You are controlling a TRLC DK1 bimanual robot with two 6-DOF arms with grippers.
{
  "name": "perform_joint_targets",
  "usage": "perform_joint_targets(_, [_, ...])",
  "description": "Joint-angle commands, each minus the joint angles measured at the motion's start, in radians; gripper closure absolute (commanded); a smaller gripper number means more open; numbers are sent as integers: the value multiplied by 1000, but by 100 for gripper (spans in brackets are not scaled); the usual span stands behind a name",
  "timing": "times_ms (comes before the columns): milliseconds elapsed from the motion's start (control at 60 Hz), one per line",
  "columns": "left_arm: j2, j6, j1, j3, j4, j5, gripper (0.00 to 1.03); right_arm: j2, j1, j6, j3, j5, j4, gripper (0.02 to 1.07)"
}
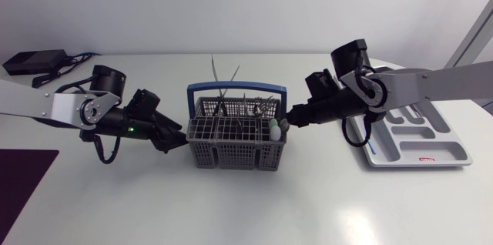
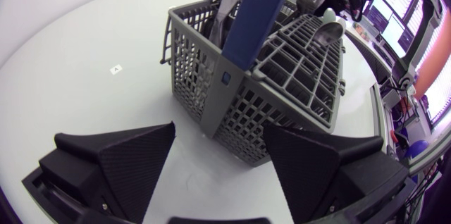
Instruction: Sort the cutlery from the basket into the organizer compartments.
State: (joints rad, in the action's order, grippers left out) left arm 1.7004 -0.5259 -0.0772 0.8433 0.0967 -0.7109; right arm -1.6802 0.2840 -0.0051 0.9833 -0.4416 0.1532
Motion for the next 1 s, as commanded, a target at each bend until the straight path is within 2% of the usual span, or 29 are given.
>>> perform_joint_targets(0, [-48,-33,-38,-44,-5,-59,16,27,44,-10,-25,-51,0,81])
perform_joint_targets(217, [-82,-39,39,-35,6,-59,16,27,66,-13,-21,-46,-3,81])
perform_joint_targets(617, [21,-6,30,94,3,-59,16,11,80,-12,22,3,0,81])
perform_joint_targets(983, [18,-16,14,65,6,-58,16,-24,52,-16,49,27,-15,81])
